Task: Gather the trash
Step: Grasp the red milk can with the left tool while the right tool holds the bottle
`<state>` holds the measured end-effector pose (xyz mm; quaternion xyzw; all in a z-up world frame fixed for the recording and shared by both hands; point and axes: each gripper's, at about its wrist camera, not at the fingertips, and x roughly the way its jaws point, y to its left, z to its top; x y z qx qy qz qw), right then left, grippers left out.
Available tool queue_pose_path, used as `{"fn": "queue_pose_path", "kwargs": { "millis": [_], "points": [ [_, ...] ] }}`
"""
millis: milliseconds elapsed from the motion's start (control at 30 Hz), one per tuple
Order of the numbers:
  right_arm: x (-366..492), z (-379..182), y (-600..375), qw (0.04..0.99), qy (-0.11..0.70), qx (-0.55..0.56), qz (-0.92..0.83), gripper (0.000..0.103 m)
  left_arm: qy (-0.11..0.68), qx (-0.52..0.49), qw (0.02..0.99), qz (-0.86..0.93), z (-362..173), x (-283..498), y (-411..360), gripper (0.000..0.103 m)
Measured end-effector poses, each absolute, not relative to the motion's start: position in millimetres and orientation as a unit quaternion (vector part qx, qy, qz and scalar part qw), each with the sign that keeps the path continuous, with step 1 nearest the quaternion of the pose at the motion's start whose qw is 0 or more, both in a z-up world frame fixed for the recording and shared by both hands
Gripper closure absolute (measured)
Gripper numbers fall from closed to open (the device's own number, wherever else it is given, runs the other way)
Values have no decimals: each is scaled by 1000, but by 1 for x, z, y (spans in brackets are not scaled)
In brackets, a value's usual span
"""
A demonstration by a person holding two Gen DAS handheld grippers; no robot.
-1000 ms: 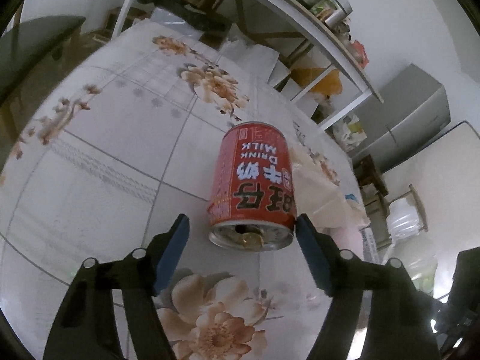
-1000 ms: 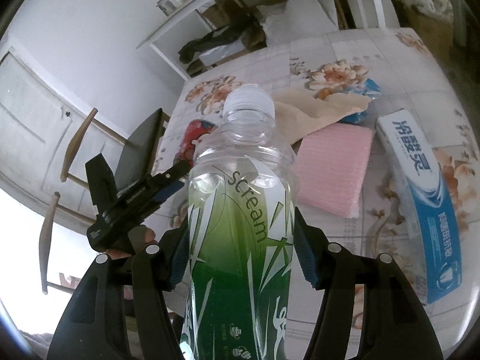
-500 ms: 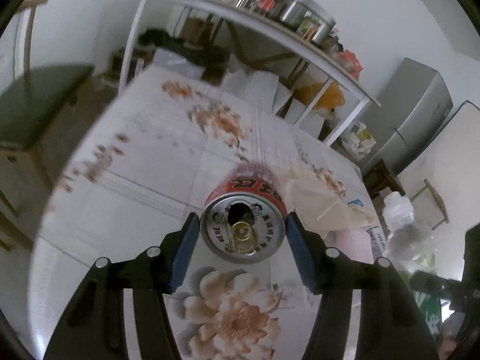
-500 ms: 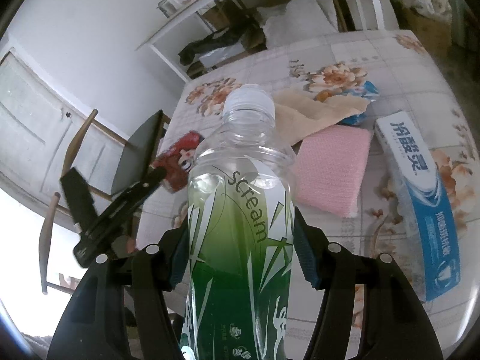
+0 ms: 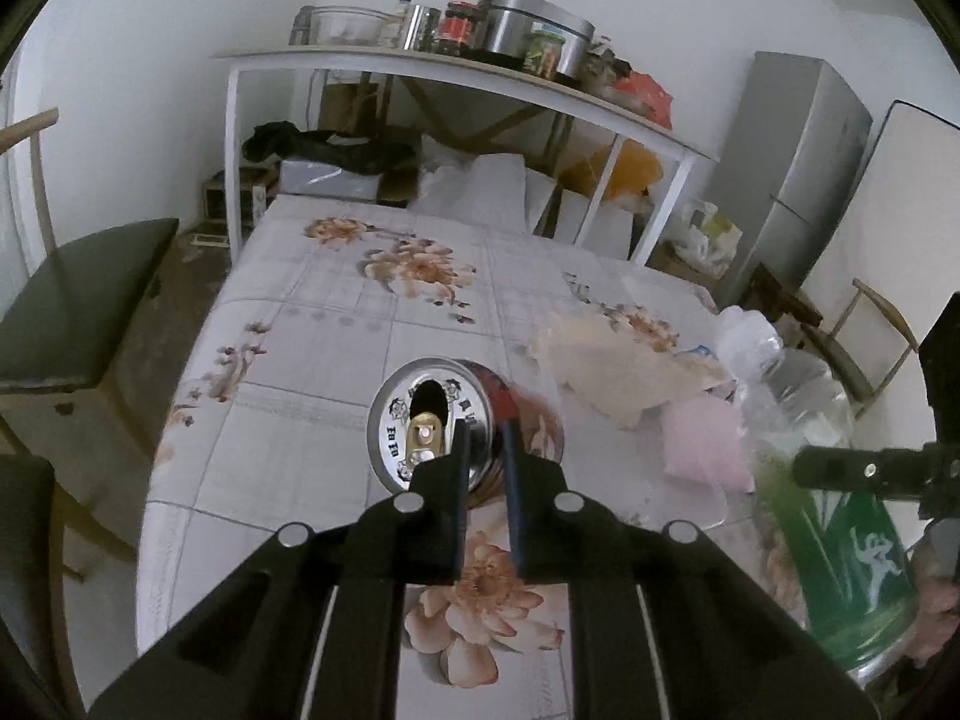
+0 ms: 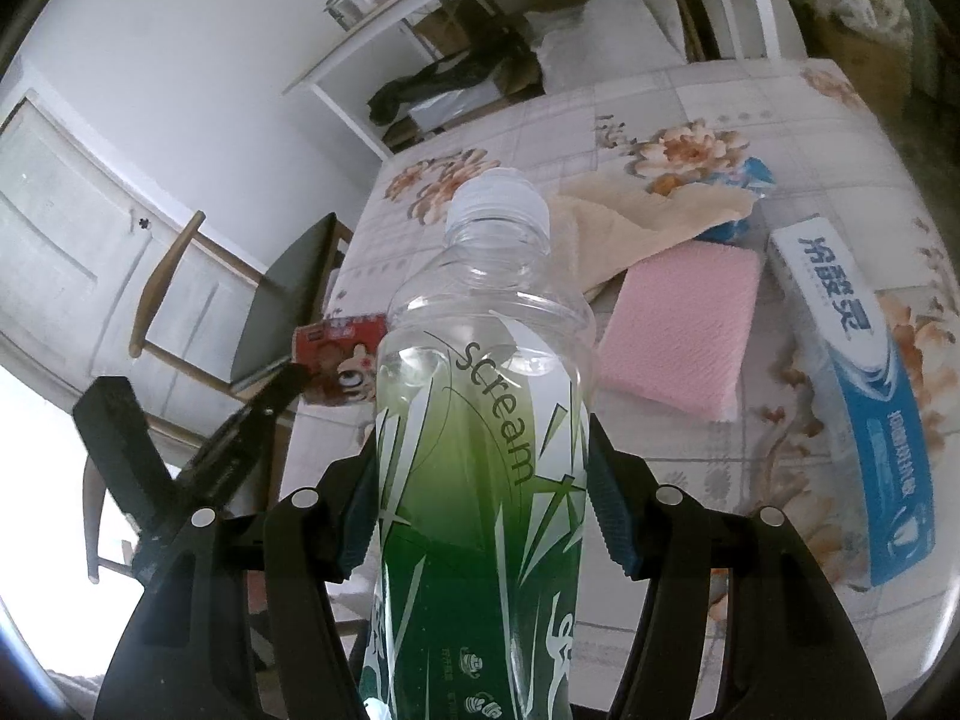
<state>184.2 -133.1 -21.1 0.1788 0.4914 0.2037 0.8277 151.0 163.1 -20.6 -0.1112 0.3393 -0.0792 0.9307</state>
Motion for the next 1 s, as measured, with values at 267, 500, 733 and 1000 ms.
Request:
{"fn": "queue_pose_path", "kwargs": {
  "millis": [267, 500, 733, 1000],
  "points": [
    [184, -20, -138, 828, 491, 177, 203, 45, 337, -194, 915, -108, -44, 153, 198, 75],
    [186, -24, -137, 826, 496, 178, 203, 45, 291, -166, 937, -99, -41, 128, 209, 28],
    [191, -28, -129, 818, 503, 182, 210, 45, 308, -185, 930, -71, -46, 175, 230, 8],
    [193, -34, -139, 817, 501, 190, 212, 45, 385, -157, 904, -97, -67, 250, 232, 14]
  ]
}}
